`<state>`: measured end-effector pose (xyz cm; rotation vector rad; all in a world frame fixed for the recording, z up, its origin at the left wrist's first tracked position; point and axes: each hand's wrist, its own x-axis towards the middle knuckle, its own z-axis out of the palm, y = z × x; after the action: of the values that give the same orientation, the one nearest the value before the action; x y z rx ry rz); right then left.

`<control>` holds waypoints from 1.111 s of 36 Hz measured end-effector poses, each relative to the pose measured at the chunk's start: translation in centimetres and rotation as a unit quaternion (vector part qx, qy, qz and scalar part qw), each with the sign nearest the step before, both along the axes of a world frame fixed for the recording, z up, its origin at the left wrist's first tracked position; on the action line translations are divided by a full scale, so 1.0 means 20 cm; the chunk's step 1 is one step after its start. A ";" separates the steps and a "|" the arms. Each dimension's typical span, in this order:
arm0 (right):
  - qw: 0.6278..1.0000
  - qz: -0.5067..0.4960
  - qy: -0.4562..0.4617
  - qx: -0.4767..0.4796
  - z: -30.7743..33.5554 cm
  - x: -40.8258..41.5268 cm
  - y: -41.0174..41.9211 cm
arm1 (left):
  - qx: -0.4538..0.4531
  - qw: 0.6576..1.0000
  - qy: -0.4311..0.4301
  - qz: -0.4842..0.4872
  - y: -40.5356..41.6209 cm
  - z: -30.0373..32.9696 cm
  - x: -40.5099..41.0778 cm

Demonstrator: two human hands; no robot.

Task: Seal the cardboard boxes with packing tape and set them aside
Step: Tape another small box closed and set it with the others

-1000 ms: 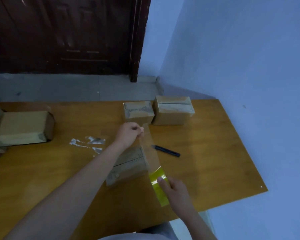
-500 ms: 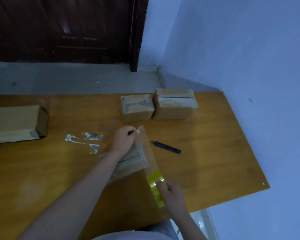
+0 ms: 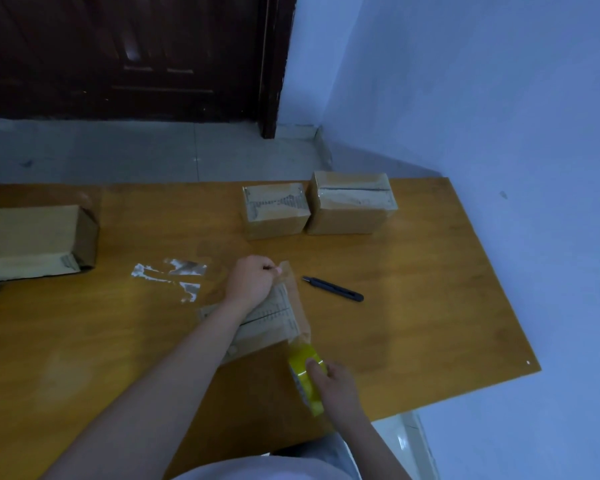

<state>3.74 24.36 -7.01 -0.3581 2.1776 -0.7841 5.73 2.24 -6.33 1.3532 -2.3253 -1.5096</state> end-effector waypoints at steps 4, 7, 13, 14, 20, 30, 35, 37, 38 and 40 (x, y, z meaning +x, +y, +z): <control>1.000 0.025 0.008 0.007 0.01 -0.02 -0.08 | 0.060 0.998 -0.027 0.010 -0.03 -0.02 -0.02; 0.998 0.050 0.022 0.022 0.01 -0.03 -0.14 | 0.095 0.994 -0.053 0.003 -0.05 -0.02 -0.03; 0.998 0.055 0.026 0.031 0.01 -0.04 -0.18 | 0.099 0.980 -0.169 -0.041 -0.10 -0.02 -0.07; 0.998 0.049 0.021 0.027 0.01 -0.04 -0.18 | 0.105 0.978 -0.179 -0.037 -0.11 -0.02 -0.07; 1.000 0.024 0.011 0.008 -0.01 -0.03 -0.20 | 0.161 0.970 -0.178 0.036 -0.07 -0.01 -0.03; 0.999 -0.010 -0.012 -0.034 -0.06 0.02 -0.19 | -0.071 0.983 -0.161 0.049 -0.03 0.00 -0.07; 0.997 -0.028 -0.016 -0.075 -0.06 0.06 -0.24 | -0.149 0.981 0.116 0.046 -0.07 0.03 -0.07; 0.995 -0.028 -0.025 -0.087 -0.05 0.05 -0.28 | -0.207 0.966 0.152 -0.013 -0.06 0.07 -0.05; 0.995 -0.027 -0.026 -0.091 -0.05 0.04 -0.30 | -0.245 0.956 0.155 -0.036 -0.05 0.08 -0.04; 0.993 -0.033 -0.028 -0.108 -0.03 0.02 -0.35 | -0.318 0.935 0.140 -0.070 -0.03 0.09 0.01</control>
<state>4.17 17.44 -7.65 -0.3696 2.0655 -1.0586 5.88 1.70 -4.60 0.7666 -2.4318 -0.7693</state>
